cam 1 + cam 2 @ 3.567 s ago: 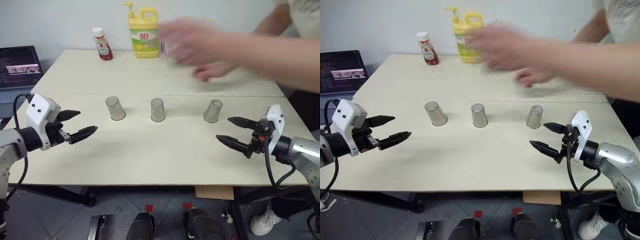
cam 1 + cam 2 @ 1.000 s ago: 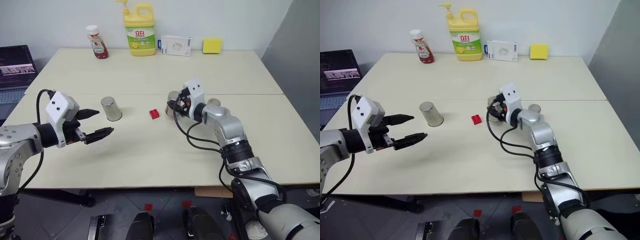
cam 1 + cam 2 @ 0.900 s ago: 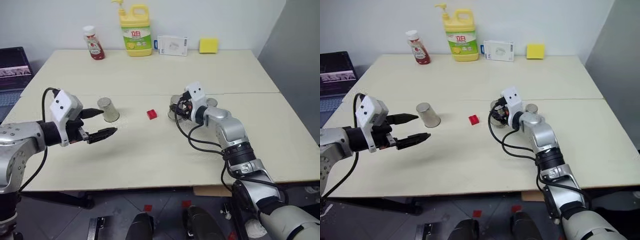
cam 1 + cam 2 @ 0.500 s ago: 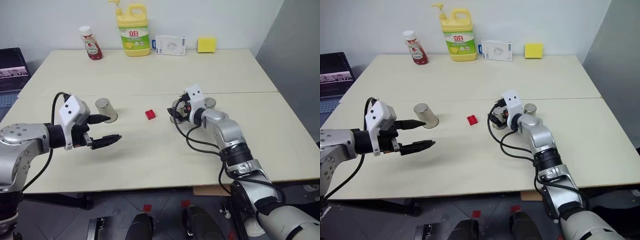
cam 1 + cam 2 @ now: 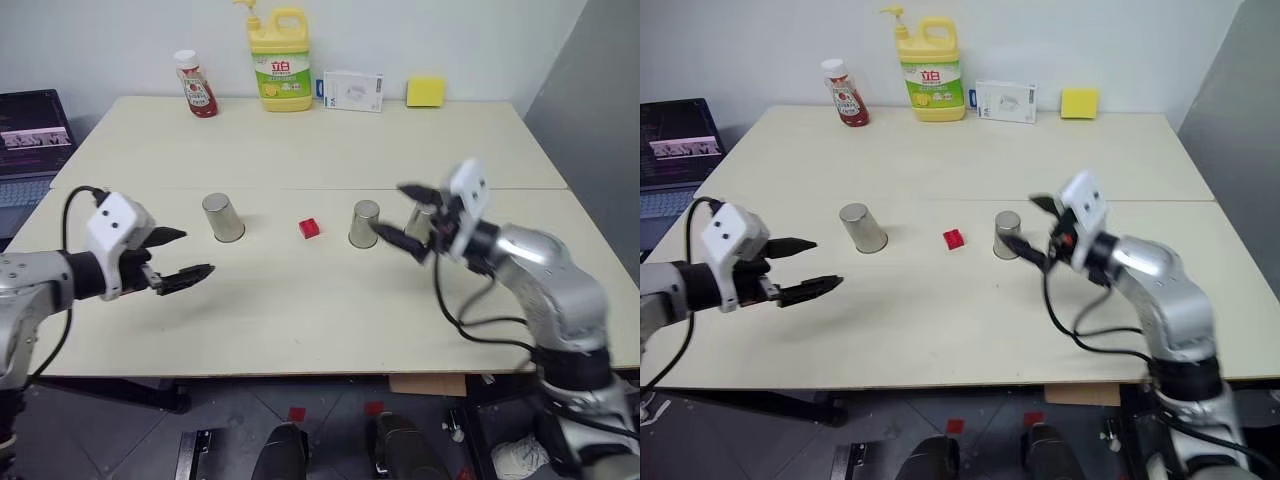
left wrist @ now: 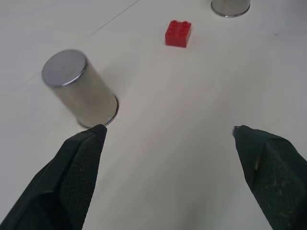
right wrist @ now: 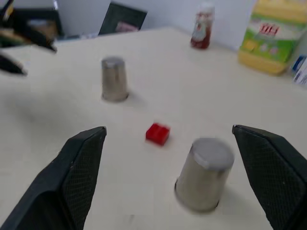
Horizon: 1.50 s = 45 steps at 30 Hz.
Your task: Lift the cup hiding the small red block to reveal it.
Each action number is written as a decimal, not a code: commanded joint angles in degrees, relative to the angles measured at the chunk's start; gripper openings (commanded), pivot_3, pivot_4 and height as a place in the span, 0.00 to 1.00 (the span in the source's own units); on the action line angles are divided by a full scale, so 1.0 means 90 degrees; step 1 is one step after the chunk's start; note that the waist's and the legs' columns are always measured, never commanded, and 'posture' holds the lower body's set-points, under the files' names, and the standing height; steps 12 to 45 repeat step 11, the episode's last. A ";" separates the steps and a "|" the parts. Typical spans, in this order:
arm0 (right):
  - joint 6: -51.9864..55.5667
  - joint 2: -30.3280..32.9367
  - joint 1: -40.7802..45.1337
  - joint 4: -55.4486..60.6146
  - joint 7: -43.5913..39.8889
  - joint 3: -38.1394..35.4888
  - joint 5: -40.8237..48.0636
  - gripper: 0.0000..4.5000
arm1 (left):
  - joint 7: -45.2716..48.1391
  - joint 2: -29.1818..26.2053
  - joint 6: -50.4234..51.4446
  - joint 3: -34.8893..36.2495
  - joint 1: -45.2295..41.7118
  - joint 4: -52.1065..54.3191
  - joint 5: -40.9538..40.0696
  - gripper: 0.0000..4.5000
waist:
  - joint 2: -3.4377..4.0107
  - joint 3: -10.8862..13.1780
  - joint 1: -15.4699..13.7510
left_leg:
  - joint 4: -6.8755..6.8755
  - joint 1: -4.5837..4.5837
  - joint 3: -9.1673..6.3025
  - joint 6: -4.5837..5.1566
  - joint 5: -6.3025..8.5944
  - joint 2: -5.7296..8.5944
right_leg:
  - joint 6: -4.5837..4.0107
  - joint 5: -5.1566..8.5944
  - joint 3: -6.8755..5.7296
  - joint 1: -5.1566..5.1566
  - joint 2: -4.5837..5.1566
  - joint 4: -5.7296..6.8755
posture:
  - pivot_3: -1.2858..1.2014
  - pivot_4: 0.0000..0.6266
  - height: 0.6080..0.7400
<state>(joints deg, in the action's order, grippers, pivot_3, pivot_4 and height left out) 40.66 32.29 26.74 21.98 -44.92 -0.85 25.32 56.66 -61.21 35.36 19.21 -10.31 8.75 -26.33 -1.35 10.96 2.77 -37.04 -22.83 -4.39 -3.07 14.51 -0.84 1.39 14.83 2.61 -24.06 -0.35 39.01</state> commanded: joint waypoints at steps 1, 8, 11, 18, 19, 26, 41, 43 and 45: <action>0.0374 0.0607 -0.0368 0.0409 -0.0347 -0.0464 0.0450 0.99 | 0.0097 -0.0109 -0.0091 0.0219 -0.0083 0.0077 -0.0063 1.00 | -0.0001 0.0000 -0.0004 | -0.0003 0.0006 0.0000 0.0001 -0.0001 -0.0002 | 0.0003 0.0002 -0.0001 0.0006 -0.0001 0.0000 | 0.52 0.24 1.00; 0.0617 0.1082 -0.0757 0.0535 -0.0308 -0.0922 0.0835 0.99 | 0.0198 -0.0093 0.0017 0.0254 0.0069 0.0263 -0.0170 1.00 | -0.0001 0.0000 0.0016 | -0.0002 0.0013 0.0004 0.0036 -0.0022 -0.0009 | 0.0000 -0.0001 0.0000 0.0004 -0.0009 0.0007 | 0.52 0.24 1.00; 0.0621 0.1164 -0.0802 0.0533 -0.0267 -0.1029 0.0910 0.99 | 0.0229 -0.0058 0.0068 0.0266 0.0100 0.0326 -0.0247 1.00 | -0.0001 0.0000 0.0012 | -0.0001 0.0012 0.0003 0.0038 -0.0023 -0.0011 | 0.0000 0.0000 -0.0001 0.0004 -0.0011 0.0007 | 0.52 0.24 1.00; 0.0621 0.1164 -0.0802 0.0533 -0.0267 -0.1029 0.0910 0.99 | 0.0229 -0.0058 0.0068 0.0266 0.0100 0.0326 -0.0247 1.00 | -0.0001 0.0000 0.0012 | -0.0001 0.0012 0.0003 0.0038 -0.0023 -0.0011 | 0.0000 0.0000 -0.0001 0.0004 -0.0011 0.0007 | 0.52 0.24 1.00; 0.0621 0.1164 -0.0802 0.0533 -0.0267 -0.1029 0.0910 0.99 | 0.0229 -0.0058 0.0068 0.0266 0.0100 0.0326 -0.0247 1.00 | -0.0001 0.0000 0.0012 | -0.0001 0.0012 0.0003 0.0038 -0.0023 -0.0011 | 0.0000 0.0000 -0.0001 0.0004 -0.0011 0.0007 | 0.52 0.24 1.00; 0.0621 0.1164 -0.0802 0.0533 -0.0267 -0.1029 0.0910 0.99 | 0.0229 -0.0058 0.0068 0.0266 0.0100 0.0326 -0.0247 1.00 | -0.0001 0.0000 0.0012 | -0.0001 0.0012 0.0003 0.0038 -0.0023 -0.0011 | 0.0000 0.0000 -0.0001 0.0004 -0.0011 0.0007 | 0.52 0.24 1.00; 0.0621 0.1164 -0.0802 0.0533 -0.0267 -0.1029 0.0910 0.99 | 0.0229 -0.0058 0.0068 0.0266 0.0100 0.0326 -0.0247 1.00 | -0.0001 0.0000 0.0012 | -0.0001 0.0012 0.0003 0.0038 -0.0023 -0.0011 | 0.0000 0.0000 -0.0001 0.0004 -0.0011 0.0007 | 0.52 0.24 1.00; 0.0621 0.1164 -0.0802 0.0533 -0.0267 -0.1029 0.0910 0.99 | 0.0229 -0.0058 0.0068 0.0266 0.0100 0.0326 -0.0247 1.00 | -0.0001 0.0000 0.0012 | -0.0001 0.0012 0.0003 0.0038 -0.0023 -0.0011 | 0.0000 0.0000 -0.0001 0.0004 -0.0011 0.0007 | 0.52 0.24 1.00; 0.0621 0.1164 -0.0802 0.0533 -0.0267 -0.1029 0.0910 0.99 | 0.0229 -0.0058 0.0068 0.0266 0.0100 0.0326 -0.0247 1.00 | -0.0001 0.0000 0.0012 | -0.0001 0.0012 0.0003 0.0038 -0.0023 -0.0011 | 0.0000 0.0000 -0.0001 0.0004 -0.0011 0.0007 | 0.52 0.24 1.00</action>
